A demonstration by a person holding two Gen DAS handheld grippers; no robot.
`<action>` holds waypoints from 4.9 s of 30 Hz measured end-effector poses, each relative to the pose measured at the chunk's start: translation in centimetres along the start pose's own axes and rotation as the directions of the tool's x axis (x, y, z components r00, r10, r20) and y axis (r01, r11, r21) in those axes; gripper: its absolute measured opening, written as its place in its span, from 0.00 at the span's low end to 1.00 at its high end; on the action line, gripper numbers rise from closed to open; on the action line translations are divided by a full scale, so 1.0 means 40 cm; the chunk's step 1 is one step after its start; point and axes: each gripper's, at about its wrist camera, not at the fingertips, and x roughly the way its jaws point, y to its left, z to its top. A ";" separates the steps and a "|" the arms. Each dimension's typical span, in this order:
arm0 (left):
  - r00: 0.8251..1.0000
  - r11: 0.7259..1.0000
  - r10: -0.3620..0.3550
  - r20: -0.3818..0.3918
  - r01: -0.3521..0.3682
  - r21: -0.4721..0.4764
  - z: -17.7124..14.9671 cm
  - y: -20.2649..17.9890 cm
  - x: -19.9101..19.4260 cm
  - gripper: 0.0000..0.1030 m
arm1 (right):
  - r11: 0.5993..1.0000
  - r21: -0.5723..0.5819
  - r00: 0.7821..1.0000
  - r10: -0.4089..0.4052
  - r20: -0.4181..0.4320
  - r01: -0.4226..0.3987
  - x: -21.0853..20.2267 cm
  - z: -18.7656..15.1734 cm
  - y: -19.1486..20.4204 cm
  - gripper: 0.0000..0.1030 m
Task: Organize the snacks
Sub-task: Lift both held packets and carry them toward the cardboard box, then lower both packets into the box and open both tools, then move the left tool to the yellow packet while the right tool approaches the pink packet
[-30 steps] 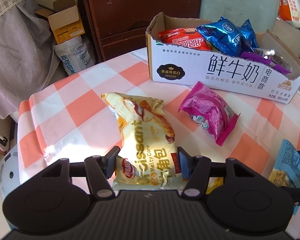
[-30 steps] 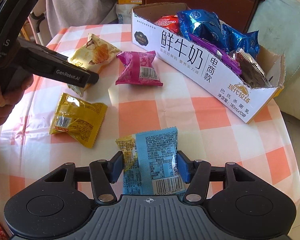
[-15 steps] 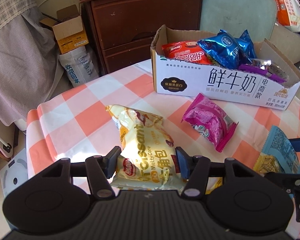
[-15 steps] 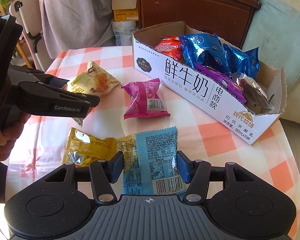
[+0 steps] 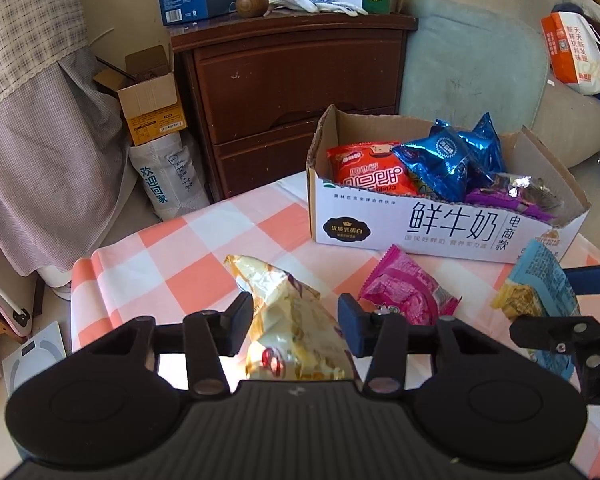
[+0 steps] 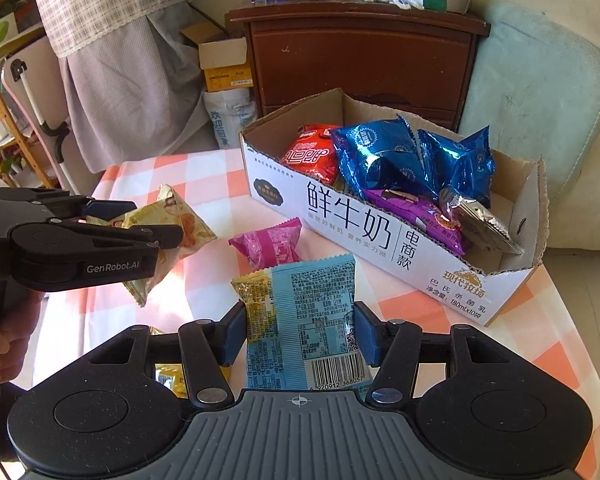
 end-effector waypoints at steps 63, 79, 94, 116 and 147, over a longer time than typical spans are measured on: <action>0.982 0.999 -0.026 0.186 0.033 -0.033 0.295 -0.071 0.064 0.47 | 0.898 0.438 0.931 -0.200 0.307 0.048 -0.054 0.189 -0.235 0.53; 0.987 0.996 -0.049 0.156 0.059 -0.065 0.327 -0.096 0.169 0.81 | 0.852 0.513 0.929 -0.266 0.257 0.102 0.043 0.190 -0.259 0.72; 0.991 0.998 -0.034 0.128 0.042 -0.056 0.269 -0.048 0.063 0.85 | 0.946 0.321 0.970 -0.109 0.217 0.035 0.020 0.185 -0.148 0.72; 0.998 0.998 -0.057 -0.026 0.058 0.029 0.048 -0.018 0.003 0.85 | 0.982 0.186 0.998 0.016 0.065 -0.028 0.067 0.117 -0.073 0.72; 0.943 0.895 -0.299 -0.146 0.330 0.299 -0.167 -0.087 -0.023 0.85 | 0.993 0.112 0.989 0.045 -0.138 -0.029 0.247 0.056 0.010 0.72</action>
